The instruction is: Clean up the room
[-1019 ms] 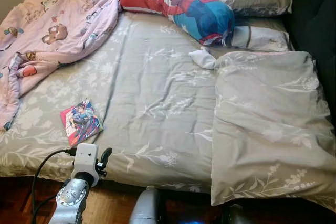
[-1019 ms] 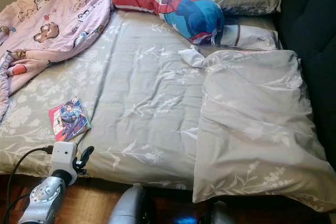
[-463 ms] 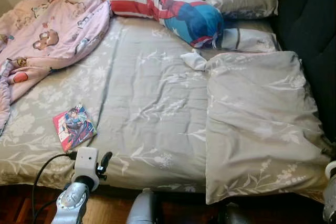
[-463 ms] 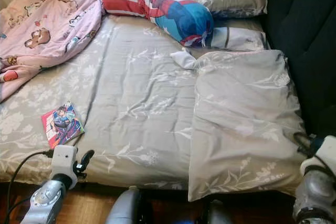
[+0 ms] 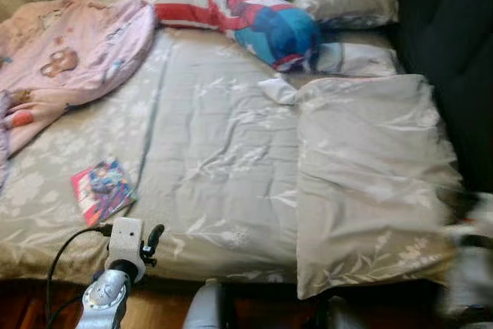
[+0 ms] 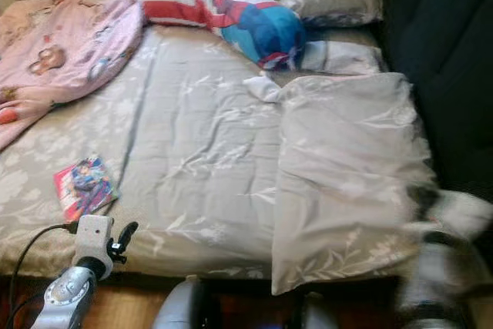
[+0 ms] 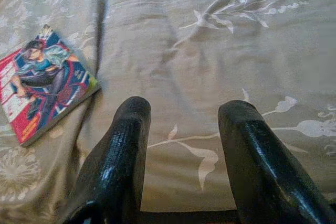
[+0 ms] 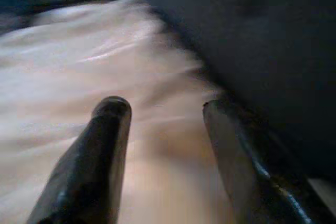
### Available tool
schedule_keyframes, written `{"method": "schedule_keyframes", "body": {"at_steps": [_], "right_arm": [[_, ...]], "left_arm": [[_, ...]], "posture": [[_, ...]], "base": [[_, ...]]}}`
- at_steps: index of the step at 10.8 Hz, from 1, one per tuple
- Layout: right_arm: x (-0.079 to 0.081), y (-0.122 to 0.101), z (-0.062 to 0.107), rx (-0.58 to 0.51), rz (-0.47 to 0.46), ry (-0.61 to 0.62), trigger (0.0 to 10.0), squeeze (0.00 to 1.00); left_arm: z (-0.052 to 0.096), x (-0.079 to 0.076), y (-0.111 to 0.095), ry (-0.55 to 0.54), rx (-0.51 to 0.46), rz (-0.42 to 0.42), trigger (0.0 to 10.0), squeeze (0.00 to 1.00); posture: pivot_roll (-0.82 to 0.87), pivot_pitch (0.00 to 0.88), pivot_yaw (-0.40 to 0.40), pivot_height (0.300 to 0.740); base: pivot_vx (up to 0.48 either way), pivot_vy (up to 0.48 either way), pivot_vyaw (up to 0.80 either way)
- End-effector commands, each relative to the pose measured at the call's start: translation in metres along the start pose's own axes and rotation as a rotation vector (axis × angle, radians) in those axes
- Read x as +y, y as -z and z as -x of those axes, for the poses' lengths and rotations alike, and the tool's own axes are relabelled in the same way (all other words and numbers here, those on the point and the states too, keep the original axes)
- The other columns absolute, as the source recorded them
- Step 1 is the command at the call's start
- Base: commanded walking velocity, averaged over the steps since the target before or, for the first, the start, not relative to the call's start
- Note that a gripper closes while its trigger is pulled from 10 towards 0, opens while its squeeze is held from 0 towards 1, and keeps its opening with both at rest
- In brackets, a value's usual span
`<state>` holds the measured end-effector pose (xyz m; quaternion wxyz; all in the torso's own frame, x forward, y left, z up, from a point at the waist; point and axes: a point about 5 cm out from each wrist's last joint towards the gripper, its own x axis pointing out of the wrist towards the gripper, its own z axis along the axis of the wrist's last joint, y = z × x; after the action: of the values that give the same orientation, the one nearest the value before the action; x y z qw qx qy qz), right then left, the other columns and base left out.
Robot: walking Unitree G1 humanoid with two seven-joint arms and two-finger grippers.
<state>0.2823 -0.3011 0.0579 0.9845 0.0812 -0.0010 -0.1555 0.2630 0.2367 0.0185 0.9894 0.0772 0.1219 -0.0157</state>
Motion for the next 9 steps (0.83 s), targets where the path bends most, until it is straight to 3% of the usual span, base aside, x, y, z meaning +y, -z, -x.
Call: {"method": "schedule_keyframes", "body": {"at_steps": [1, 2, 3, 4, 5, 6, 9], "right_arm": [[0.016, 0.007, 0.003, 0.002, -0.028, -0.117, 10.0, 1.0], [0.044, 0.015, 0.004, 0.03, -0.083, -0.263, 10.0, 1.0], [0.057, 0.021, 0.006, 0.061, -0.084, -0.319, 10.0, 1.0], [0.066, 0.029, 0.006, 0.108, -0.077, -0.301, 10.0, 1.0], [0.06, 0.036, 0.008, 0.142, -0.058, -0.192, 10.0, 0.0], [0.056, 0.037, 0.01, 0.148, -0.062, -0.161, 10.0, 0.0], [0.049, 0.04, 0.012, 0.167, -0.037, -0.114, 10.0, 0.0]], "left_arm": [[0.006, 0.006, 0.01, -0.022, 0.036, 0.001, 10.0, 0.0], [0.007, 0.006, 0.011, -0.023, 0.042, 0.0, 10.0, 0.0], [0.007, 0.006, 0.012, -0.024, 0.045, -0.001, 10.0, 0.0], [0.007, 0.006, 0.013, -0.027, 0.05, 0.001, 10.0, 0.0], [0.008, 0.005, 0.014, -0.038, 0.053, 0.019, 10.0, 0.0], [0.008, 0.005, 0.016, -0.052, 0.058, 0.045, 10.0, 0.0], [0.005, 0.003, 0.016, -0.058, 0.065, 0.05, 10.0, 0.0]], "posture": [[0.14, 0.185, 0.065, 0.649], [0.14, 0.189, 0.064, 0.649], [0.14, 0.189, 0.063, 0.649], [0.15, 0.186, 0.059, 0.649], [0.15, 0.185, 0.055, 0.649], [0.15, 0.186, 0.05, 0.649], [0.14, 0.191, 0.041, 0.649]], "base": [[0.0, 0.0, 0.0], [0.0, 0.0, 0.0], [0.0, 0.0, 0.0], [0.0, 0.0, 0.0], [0.0, 0.0, 0.0], [0.0, 0.0, 0.0], [0.0, 0.387, 0.0]]}}
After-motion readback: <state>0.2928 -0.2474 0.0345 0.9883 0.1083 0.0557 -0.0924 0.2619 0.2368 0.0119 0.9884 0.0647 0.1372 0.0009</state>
